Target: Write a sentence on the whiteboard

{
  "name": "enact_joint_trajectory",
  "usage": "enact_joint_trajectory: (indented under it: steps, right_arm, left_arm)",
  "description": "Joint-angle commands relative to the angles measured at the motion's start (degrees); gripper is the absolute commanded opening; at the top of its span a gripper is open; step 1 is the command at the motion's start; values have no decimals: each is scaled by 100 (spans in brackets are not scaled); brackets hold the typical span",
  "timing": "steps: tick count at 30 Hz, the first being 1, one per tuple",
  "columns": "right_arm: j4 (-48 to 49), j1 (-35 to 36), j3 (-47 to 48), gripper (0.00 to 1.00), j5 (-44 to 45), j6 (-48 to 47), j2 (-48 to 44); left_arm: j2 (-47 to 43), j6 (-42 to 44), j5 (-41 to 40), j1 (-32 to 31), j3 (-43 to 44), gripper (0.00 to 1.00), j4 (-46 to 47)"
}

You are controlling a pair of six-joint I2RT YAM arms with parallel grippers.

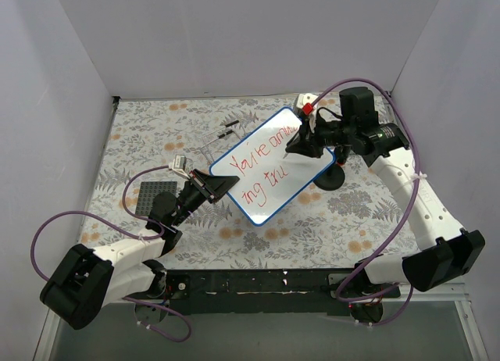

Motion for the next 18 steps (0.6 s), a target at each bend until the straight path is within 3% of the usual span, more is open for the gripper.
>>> enact_joint_trajectory:
  steps: [1,18]
  right_arm:
    - [332,2,201,1,-44,191,6]
    - [500,46,-202,1,88,271,-90]
  left_arm:
    - [-109,-531,13,-7,144,0,692]
    - [-118,-531,-4,-7,135,0,727]
